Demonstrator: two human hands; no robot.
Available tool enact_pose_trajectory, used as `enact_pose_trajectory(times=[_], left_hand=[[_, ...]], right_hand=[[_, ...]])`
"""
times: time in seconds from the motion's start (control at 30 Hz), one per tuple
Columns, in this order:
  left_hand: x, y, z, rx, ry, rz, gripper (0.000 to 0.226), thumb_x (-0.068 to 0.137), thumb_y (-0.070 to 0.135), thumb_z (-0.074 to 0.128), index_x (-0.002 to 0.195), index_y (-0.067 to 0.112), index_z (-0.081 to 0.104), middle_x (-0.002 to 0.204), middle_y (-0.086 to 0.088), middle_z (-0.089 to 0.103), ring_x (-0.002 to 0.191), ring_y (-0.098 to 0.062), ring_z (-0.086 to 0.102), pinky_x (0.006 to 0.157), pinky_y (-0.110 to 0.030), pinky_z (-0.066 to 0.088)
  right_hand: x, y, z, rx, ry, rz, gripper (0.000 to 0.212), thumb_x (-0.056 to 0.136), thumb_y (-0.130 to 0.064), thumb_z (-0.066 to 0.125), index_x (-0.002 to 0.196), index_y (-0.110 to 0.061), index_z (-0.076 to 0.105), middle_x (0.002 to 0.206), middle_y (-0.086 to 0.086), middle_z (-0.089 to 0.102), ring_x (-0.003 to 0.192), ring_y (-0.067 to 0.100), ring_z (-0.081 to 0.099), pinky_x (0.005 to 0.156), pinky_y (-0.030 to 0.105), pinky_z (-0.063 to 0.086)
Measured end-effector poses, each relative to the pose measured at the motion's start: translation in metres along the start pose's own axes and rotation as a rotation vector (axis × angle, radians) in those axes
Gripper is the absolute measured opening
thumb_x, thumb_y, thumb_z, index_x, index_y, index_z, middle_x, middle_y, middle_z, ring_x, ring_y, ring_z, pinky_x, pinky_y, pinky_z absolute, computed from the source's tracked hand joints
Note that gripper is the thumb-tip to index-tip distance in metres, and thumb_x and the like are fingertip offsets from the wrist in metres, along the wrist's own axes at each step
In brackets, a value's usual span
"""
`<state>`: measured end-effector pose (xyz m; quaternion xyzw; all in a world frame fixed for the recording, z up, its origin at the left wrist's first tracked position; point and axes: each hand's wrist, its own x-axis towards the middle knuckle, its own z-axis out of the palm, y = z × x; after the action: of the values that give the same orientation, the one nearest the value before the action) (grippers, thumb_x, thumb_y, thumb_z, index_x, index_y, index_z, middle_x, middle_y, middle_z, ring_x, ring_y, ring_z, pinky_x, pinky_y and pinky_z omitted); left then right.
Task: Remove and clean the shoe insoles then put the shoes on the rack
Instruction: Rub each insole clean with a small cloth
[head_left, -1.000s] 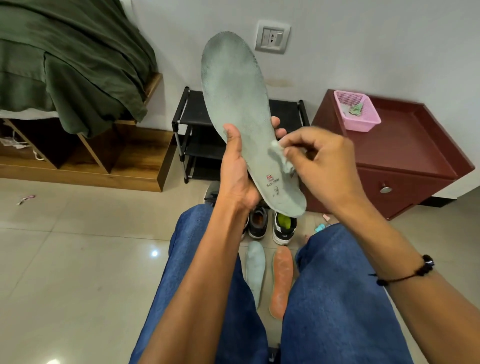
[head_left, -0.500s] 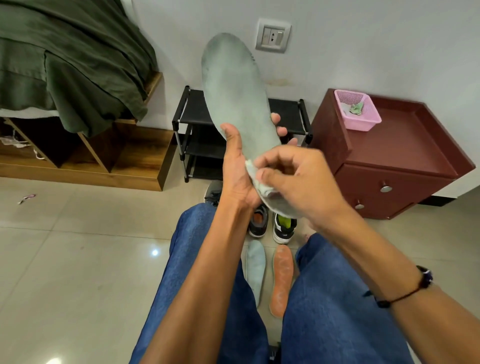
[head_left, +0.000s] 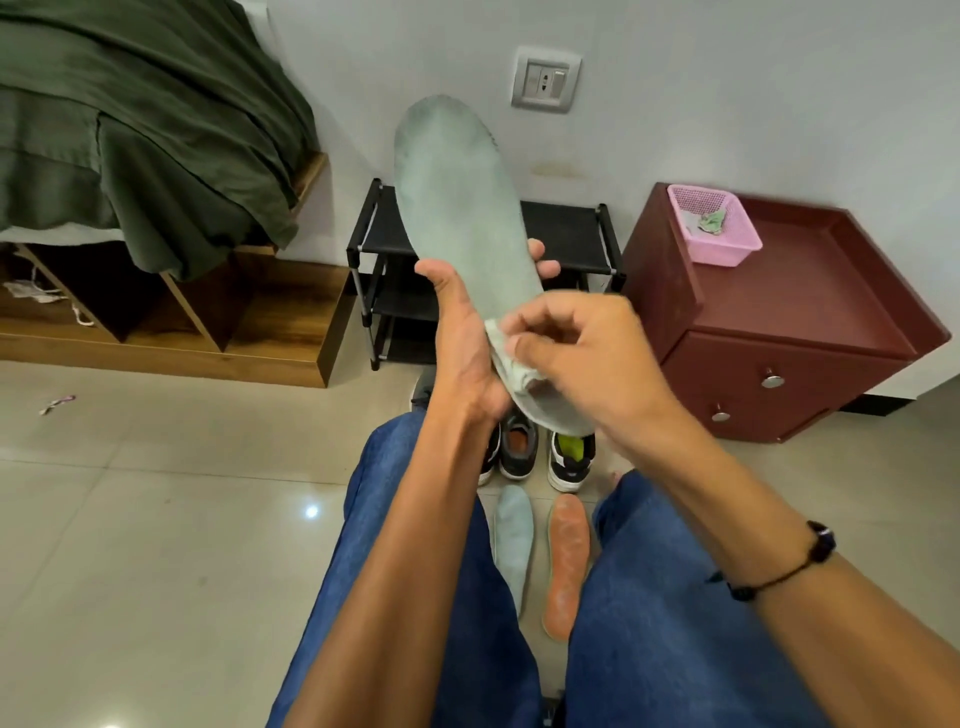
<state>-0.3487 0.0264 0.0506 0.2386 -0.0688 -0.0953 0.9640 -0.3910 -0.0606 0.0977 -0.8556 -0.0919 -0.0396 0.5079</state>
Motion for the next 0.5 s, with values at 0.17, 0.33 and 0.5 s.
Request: enact_pose_trajectory(times=[0.17,0.33,0.5], left_hand=[[-0.003,0.002,0.008,0.068,0.001,0.017,0.09,0.083,0.074,0.001,0.104,0.013,0.064,0.091,-0.008,0.066,0.089,-0.021,0.062,0.083,-0.033,0.051],[-0.001,0.0,0.011,0.046,0.04,0.061,0.083,0.085,0.072,0.009,0.115,0.011,0.055,0.098,-0.006,0.065,0.097,-0.018,0.061,0.093,-0.029,0.047],[-0.001,0.001,0.007,0.15,0.05,-0.005,0.094,0.08,0.078,0.007,0.099,0.005,0.063,0.096,-0.013,0.065,0.084,-0.02,0.065,0.095,-0.038,0.046]], right_hand=[[0.022,-0.003,-0.013,-0.326,0.258,-0.387,0.015,0.079,0.002,0.06,0.082,-0.009,0.07,0.081,0.0,0.068,0.082,0.011,0.063,0.075,0.022,0.05],[0.03,0.007,0.009,-0.603,0.309,-0.516,0.014,0.077,0.001,0.057,0.078,-0.005,0.069,0.075,0.008,0.066,0.071,0.028,0.06,0.068,0.036,0.048],[0.003,-0.003,0.016,-0.197,0.188,-0.284,0.016,0.08,-0.002,0.058,0.082,-0.012,0.069,0.08,-0.007,0.068,0.079,0.012,0.065,0.081,0.039,0.051]])
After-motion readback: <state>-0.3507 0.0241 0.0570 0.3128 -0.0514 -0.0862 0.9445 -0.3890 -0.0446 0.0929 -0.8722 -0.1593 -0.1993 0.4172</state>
